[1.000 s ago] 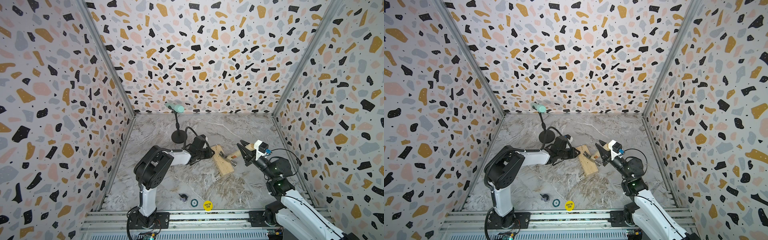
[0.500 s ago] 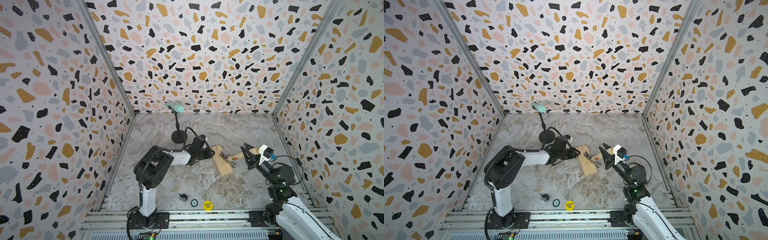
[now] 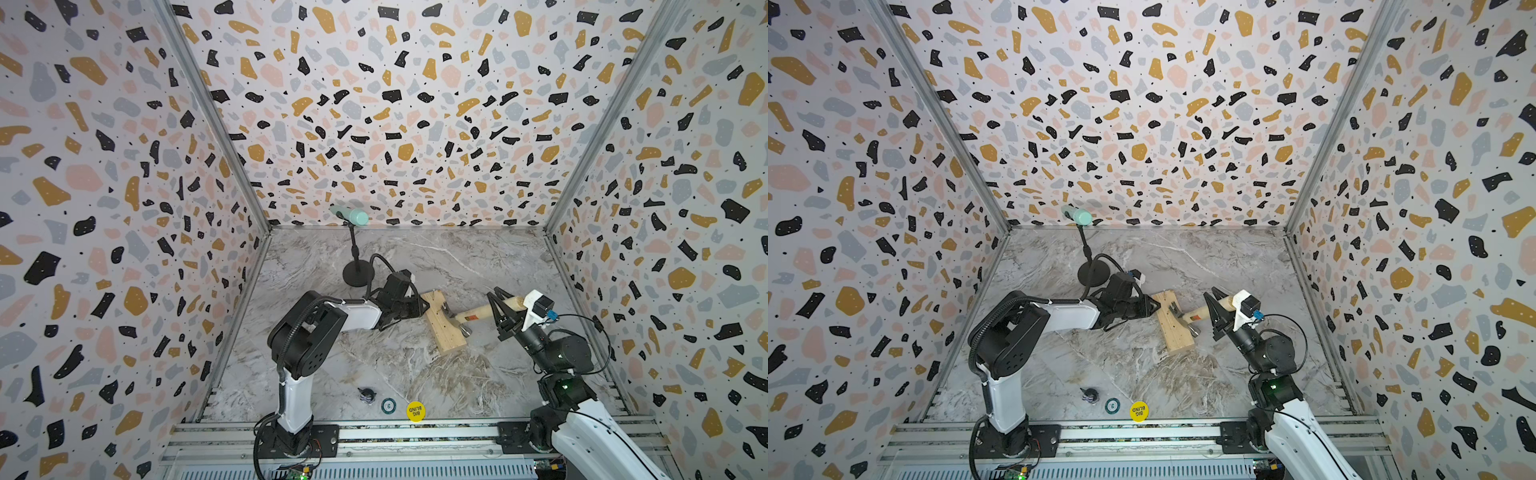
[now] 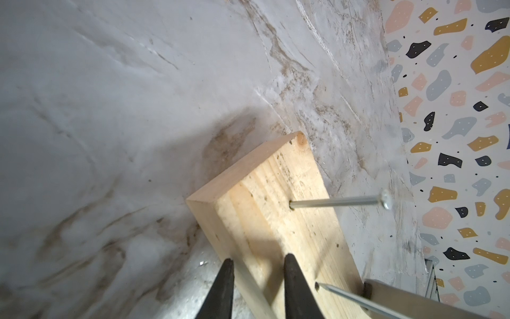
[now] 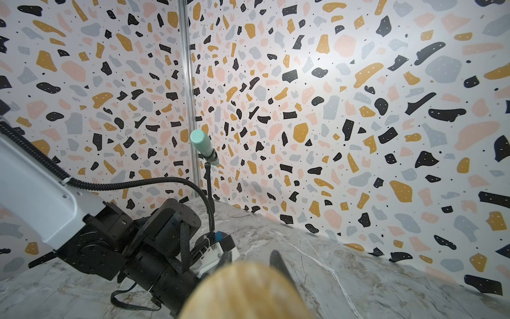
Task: Use a claw hammer to pull out a nail
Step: Remove the nail from the mounting plate.
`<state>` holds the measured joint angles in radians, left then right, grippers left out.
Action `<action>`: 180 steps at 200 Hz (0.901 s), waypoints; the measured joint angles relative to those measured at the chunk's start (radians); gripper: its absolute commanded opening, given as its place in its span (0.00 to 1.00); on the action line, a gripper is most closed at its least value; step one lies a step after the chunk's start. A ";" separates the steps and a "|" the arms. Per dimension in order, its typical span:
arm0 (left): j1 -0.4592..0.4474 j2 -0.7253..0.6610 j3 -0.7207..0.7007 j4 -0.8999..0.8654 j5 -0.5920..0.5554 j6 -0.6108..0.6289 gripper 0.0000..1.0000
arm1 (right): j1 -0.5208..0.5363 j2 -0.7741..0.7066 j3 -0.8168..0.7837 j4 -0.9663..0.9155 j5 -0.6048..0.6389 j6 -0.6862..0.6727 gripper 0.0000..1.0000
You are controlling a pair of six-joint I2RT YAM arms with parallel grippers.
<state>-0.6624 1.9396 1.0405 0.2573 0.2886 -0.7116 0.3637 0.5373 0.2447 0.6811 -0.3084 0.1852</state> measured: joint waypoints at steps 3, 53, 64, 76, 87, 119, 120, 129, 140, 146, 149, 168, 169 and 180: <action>0.000 0.000 0.000 0.000 0.000 0.000 0.26 | 0.000 -0.001 0.000 -0.002 0.003 0.001 0.00; 0.001 0.002 0.000 0.004 0.003 0.000 0.26 | 0.000 -0.043 0.002 -0.062 0.063 0.020 0.00; 0.001 0.002 0.000 0.005 0.005 0.000 0.26 | 0.000 -0.054 0.003 -0.080 0.079 0.026 0.00; 0.001 0.002 0.000 0.005 0.005 0.000 0.26 | 0.000 -0.059 0.007 -0.094 0.093 0.032 0.00; 0.001 0.002 0.000 0.005 0.005 0.000 0.26 | 0.000 -0.060 0.011 -0.106 0.104 0.038 0.00; 0.001 0.002 0.000 0.006 0.006 0.000 0.26 | 0.000 -0.048 0.041 -0.153 0.128 0.045 0.00; 0.001 0.002 0.000 0.006 0.006 0.000 0.26 | 0.000 -0.048 0.042 -0.153 0.129 0.046 0.00; 0.001 0.002 0.000 0.006 0.006 0.000 0.26 | 0.000 -0.040 0.053 -0.165 0.134 0.047 0.00; 0.001 0.002 0.000 0.006 0.006 0.000 0.26 | 0.000 -0.030 0.067 -0.181 0.141 0.050 0.00; 0.001 0.002 0.000 0.006 0.006 0.000 0.26 | 0.000 -0.024 0.077 -0.191 0.145 0.051 0.00; 0.001 0.002 0.000 0.006 0.006 0.000 0.26 | 0.000 -0.019 0.083 -0.198 0.146 0.051 0.00; 0.001 0.002 0.000 0.006 0.006 -0.003 0.26 | 0.000 0.008 0.119 -0.226 0.156 0.056 0.00; 0.001 0.002 0.000 0.006 0.006 -0.003 0.26 | 0.000 0.010 0.122 -0.229 0.156 0.056 0.00; 0.001 0.002 0.000 0.007 0.006 -0.005 0.26 | 0.000 0.037 0.151 -0.248 0.160 0.058 0.00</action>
<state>-0.6617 1.9419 1.0401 0.2642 0.2947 -0.7162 0.3637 0.5739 0.3954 0.4328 -0.1486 0.2436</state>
